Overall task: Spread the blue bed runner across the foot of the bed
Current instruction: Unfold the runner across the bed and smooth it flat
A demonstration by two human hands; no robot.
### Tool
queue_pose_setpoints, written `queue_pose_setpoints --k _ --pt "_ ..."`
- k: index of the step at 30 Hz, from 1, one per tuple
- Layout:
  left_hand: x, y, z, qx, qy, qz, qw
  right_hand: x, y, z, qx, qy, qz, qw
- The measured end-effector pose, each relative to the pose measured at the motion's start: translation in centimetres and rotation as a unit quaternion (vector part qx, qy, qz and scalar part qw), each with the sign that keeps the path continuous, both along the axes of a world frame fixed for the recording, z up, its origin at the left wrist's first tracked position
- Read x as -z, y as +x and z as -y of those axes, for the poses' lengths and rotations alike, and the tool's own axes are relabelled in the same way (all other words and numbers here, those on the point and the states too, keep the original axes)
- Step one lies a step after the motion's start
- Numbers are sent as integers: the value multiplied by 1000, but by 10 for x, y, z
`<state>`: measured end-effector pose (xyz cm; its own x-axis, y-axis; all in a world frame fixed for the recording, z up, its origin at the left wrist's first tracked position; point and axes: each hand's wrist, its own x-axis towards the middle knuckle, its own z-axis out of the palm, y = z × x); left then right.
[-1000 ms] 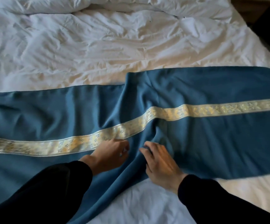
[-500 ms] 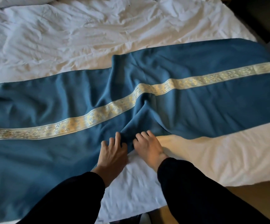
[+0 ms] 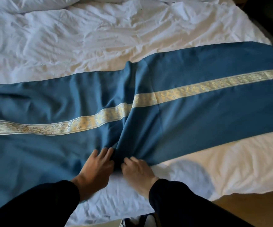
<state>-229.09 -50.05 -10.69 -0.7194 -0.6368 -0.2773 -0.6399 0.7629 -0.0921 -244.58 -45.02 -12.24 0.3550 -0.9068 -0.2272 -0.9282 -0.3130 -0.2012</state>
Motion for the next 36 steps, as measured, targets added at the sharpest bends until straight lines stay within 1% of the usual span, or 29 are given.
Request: queue_pose_setpoints --k 2,4,6,7,8,10,13,16,19,21,25,30,33,36 --pt "0 0 -2 -21 32 2 999 -13 -2 9 -30 60 17 998" --pt "-3 -4 4 -50 64 -44 996 -26 -5 28 -13 80 19 997" --pt "-11 -10 19 -95 91 -122 984 -41 -5 50 27 63 44 997" --pt "-15 -11 30 -133 94 -157 974 -47 -6 62 44 51 54 996" --pt "-19 -10 43 -173 91 -181 964 -51 -6 73 56 37 64 996" --pt "-22 -2 70 -222 76 -194 953 -56 -6 95 63 25 70 995" --pt "-27 19 109 -217 27 -184 958 -57 4 126 64 19 67 996" --pt "-29 44 148 -234 -2 -132 963 -55 26 155 65 21 59 996" --pt "-25 74 186 -245 0 -76 966 -46 54 188 75 39 43 995" --pt "-24 95 211 -253 13 -62 965 -42 75 212 95 40 32 994" --pt "-16 132 260 -250 31 -56 966 -33 113 265 125 33 13 992" --pt "2 175 317 -256 32 -69 964 -27 146 324 184 70 -14 980" --pt "10 193 348 -281 29 -79 956 -23 154 357 181 75 -17 981" --pt "20 202 377 -303 54 -96 946 -16 151 390 184 92 -8 979"
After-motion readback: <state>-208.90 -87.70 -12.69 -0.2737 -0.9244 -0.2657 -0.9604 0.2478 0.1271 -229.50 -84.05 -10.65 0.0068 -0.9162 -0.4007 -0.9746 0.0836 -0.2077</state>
